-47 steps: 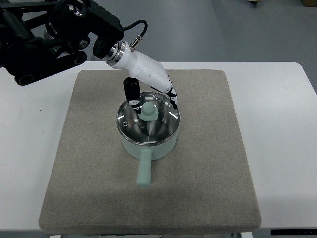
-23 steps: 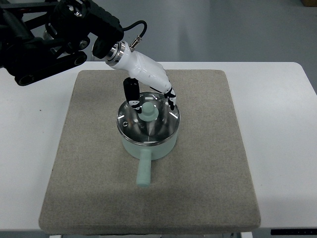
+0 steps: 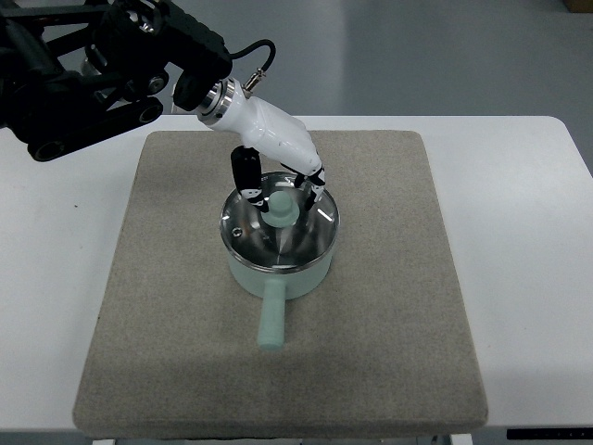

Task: Place lid left of pot with left hand
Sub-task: 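Close the left hand fingers on the mint-green lid knob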

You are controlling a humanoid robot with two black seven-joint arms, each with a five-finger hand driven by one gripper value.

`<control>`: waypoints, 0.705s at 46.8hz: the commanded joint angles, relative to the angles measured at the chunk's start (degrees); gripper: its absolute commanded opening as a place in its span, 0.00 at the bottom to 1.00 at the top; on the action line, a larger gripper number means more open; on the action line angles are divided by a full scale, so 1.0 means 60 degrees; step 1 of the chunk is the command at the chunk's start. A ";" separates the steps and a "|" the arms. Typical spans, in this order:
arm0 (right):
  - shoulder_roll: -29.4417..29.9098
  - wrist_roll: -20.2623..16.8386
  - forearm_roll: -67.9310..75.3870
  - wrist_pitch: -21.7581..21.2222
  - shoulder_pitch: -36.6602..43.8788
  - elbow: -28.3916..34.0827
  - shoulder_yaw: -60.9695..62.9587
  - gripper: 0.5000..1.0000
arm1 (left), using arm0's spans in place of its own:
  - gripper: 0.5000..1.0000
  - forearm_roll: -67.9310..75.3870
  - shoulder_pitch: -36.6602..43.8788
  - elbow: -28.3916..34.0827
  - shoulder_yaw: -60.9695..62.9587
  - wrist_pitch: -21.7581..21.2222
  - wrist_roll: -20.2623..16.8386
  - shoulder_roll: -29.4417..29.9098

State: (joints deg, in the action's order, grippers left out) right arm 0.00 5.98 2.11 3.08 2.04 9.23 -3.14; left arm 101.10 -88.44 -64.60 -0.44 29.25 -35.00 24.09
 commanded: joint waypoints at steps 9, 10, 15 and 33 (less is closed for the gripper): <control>0.0000 0.0000 0.0000 0.0000 0.0012 0.0000 0.0010 0.85 | 0.00 -0.0004 0.0018 0.0001 0.0000 0.0003 0.0000 0.0029; 0.0000 0.0000 0.0000 0.0000 -0.0003 0.0000 -0.0004 0.85 | 0.00 -0.0004 0.0018 0.0001 0.0000 -0.0011 0.0000 0.0029; 0.0000 0.0000 0.0000 0.0000 -0.0003 0.0000 0.0010 0.85 | 0.00 -0.0004 0.0033 0.0001 0.0000 0.0003 0.0000 0.0043; 0.0000 0.0000 0.0000 0.0000 0.0012 0.0000 -0.0004 0.85 | 0.00 -0.0180 -0.0011 0.0059 -0.0176 -0.0041 0.0000 0.0102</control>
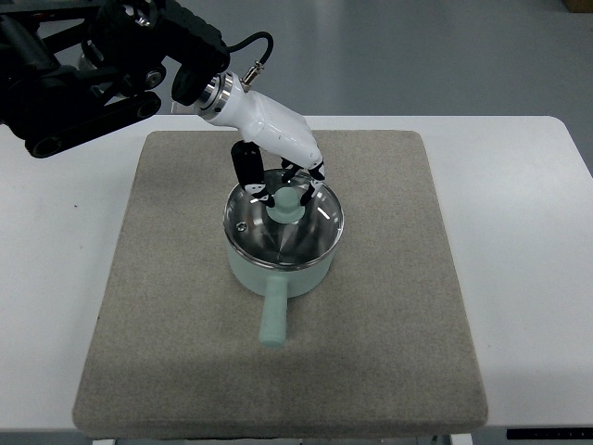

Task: Place lid left of pot with left hand
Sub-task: 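Close the left hand fingers on the mint-green lid knob, then lift the glass lid off the pot with the left hand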

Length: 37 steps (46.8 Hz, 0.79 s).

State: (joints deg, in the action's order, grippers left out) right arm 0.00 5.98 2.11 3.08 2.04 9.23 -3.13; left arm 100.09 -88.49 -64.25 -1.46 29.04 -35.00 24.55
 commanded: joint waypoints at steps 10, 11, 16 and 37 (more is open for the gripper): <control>0.0000 0.0000 0.0000 0.0000 0.0012 0.0000 -0.0005 0.85 | 0.00 -0.0012 -0.0003 0.0014 -0.0152 -0.0006 0.0000 0.0069; 0.0000 0.0000 0.0000 0.0000 0.0012 0.0000 -0.0006 0.85 | 0.00 -0.0012 -0.0003 0.0014 -0.0153 -0.0006 0.0000 0.0069; 0.0000 0.0000 0.0000 0.0000 0.0012 0.0000 0.0009 0.85 | 0.00 -0.0012 -0.0003 0.0014 -0.0182 -0.0006 0.0000 0.0069; 0.0000 0.0000 0.0000 0.0000 -0.0003 0.0000 0.0009 0.85 | 0.00 -0.0056 -0.0003 0.0117 -0.0548 -0.0006 0.0000 0.0084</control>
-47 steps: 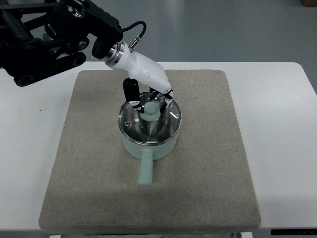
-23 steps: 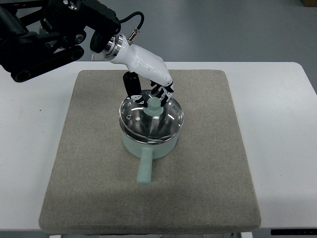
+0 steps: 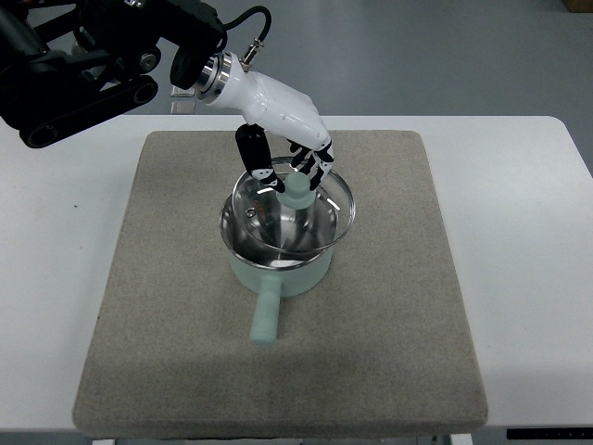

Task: Place lid left of pot with left hand
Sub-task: 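Lift the glass lid off the pot with the left hand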

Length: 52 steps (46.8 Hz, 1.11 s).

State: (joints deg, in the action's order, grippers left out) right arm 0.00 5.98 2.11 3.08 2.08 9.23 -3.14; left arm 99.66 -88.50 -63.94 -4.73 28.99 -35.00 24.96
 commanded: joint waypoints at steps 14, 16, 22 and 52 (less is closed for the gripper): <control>0.0000 0.0000 0.0000 0.0000 -0.0009 0.0000 -0.0005 0.85 | 0.00 0.0001 0.0029 0.1076 -0.0002 -0.0027 0.0000 0.0014; 0.0000 0.0000 0.0000 0.0000 0.0006 0.0000 -0.0005 0.85 | 0.00 -0.0014 0.0029 0.1281 -0.0017 -0.0042 0.0000 0.0029; 0.0000 0.0000 0.0000 0.0000 -0.0009 0.0000 0.0010 0.85 | 0.00 -0.0014 0.0044 0.1751 -0.0017 -0.0057 0.0000 0.0336; 0.0000 0.0000 0.0000 0.0000 0.0006 0.0000 -0.0005 0.85 | 0.00 -0.0102 0.0717 0.2425 0.0012 -0.0540 0.0000 0.1860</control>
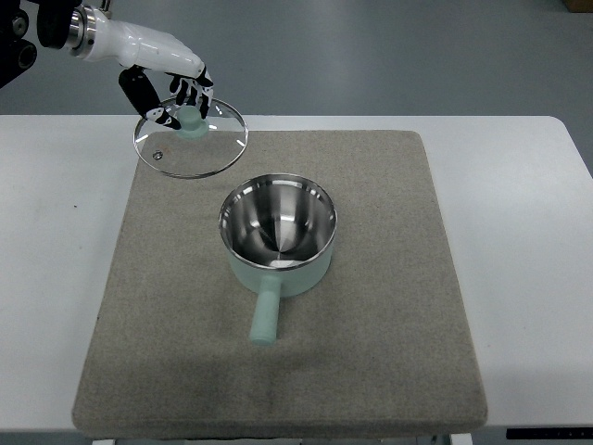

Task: Place lid left of pot with left hand
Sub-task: 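Lower the held lid onto the mat beside the pot, nearer the left arm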

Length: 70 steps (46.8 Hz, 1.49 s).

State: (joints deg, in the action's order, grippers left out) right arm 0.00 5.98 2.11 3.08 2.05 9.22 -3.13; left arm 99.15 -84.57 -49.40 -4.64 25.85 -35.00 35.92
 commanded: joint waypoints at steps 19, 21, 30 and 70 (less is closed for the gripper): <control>0.0000 0.0000 0.0000 0.0000 0.0011 0.0001 -0.0006 0.85 | 0.00 -0.0001 0.0793 0.0454 0.0055 -0.0982 0.0000 0.0077; 0.0000 0.0000 0.0000 0.0000 0.0011 0.0001 0.0009 0.85 | 0.00 -0.0016 0.0881 0.0483 0.0040 -0.1012 0.0000 0.0062; 0.0000 0.0000 0.0000 0.0000 -0.0004 0.0001 -0.0006 0.85 | 0.00 -0.0133 0.1291 0.0484 0.0040 -0.1115 0.0000 0.0048; 0.0000 0.0000 0.0000 0.0000 0.0010 0.0001 0.0009 0.85 | 0.00 -0.0865 0.2229 0.0820 0.0143 -0.1510 0.0000 -0.0201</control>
State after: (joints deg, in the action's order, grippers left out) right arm 0.00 5.98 2.11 3.08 2.09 9.23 -3.13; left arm 93.99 -71.29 -44.54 -3.71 17.37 -35.00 34.73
